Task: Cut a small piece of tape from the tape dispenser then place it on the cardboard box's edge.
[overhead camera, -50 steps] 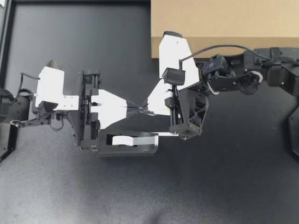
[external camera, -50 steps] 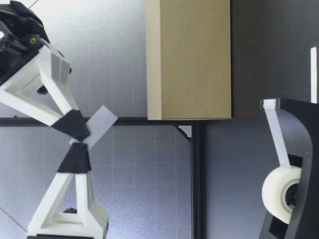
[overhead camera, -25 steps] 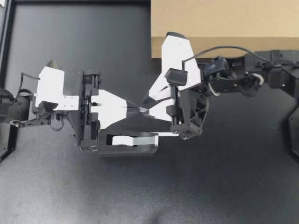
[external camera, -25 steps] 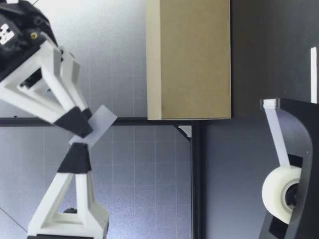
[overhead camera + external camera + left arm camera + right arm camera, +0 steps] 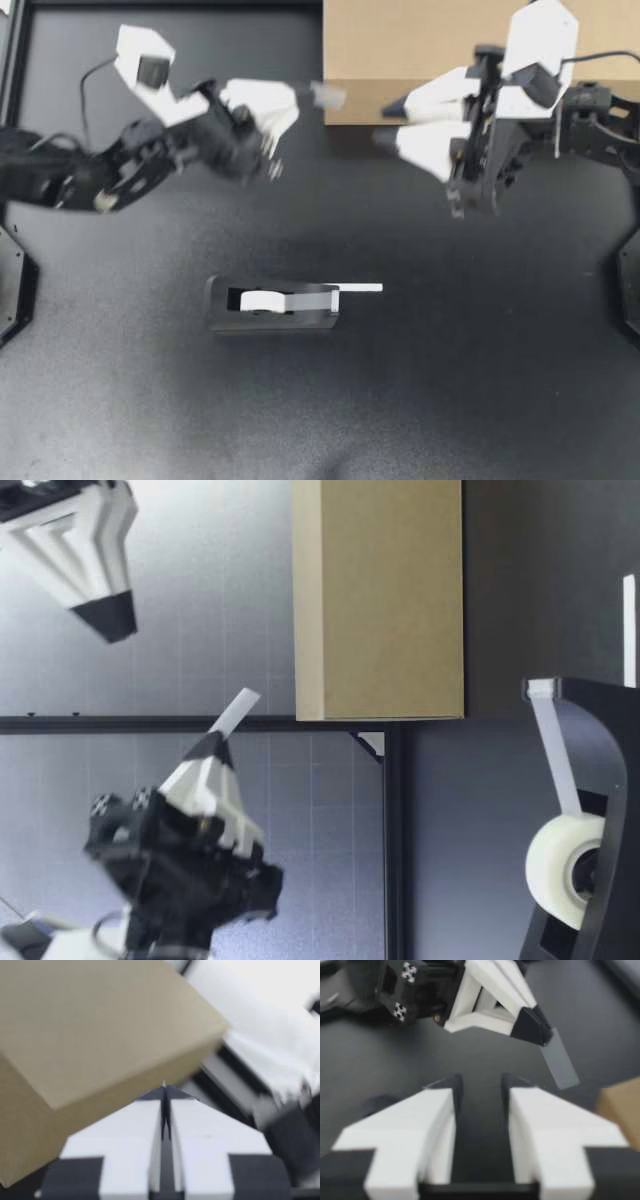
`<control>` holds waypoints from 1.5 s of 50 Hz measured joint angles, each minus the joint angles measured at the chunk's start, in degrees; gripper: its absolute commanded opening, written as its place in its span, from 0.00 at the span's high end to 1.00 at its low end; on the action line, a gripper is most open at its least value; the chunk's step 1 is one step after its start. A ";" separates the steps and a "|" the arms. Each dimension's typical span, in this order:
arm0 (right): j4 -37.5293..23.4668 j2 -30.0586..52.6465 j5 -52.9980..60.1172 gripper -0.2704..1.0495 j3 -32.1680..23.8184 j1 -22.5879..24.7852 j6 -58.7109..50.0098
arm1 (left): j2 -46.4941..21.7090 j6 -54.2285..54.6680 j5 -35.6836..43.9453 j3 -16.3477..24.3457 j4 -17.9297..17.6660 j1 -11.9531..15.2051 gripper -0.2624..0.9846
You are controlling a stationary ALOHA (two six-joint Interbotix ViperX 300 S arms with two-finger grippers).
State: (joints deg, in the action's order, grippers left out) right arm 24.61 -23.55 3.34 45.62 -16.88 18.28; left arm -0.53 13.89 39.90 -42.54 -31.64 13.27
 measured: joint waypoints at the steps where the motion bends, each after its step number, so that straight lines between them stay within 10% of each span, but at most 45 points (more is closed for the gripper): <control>1: 0.00 0.09 0.97 0.63 0.53 -0.35 0.09 | -0.79 1.67 -0.09 0.62 0.00 0.62 0.88; 19: -2.55 10.37 9.40 0.87 -0.79 -5.19 0.70 | -9.32 19.69 0.00 4.04 2.64 5.54 0.88; 75: -4.48 29.27 9.23 0.88 -9.32 -10.81 0.70 | -12.39 20.57 -0.18 3.96 2.29 7.12 0.88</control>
State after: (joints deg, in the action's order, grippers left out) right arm 20.13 5.71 12.57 36.30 -27.69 18.98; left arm -12.92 34.45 39.73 -38.58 -29.36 20.39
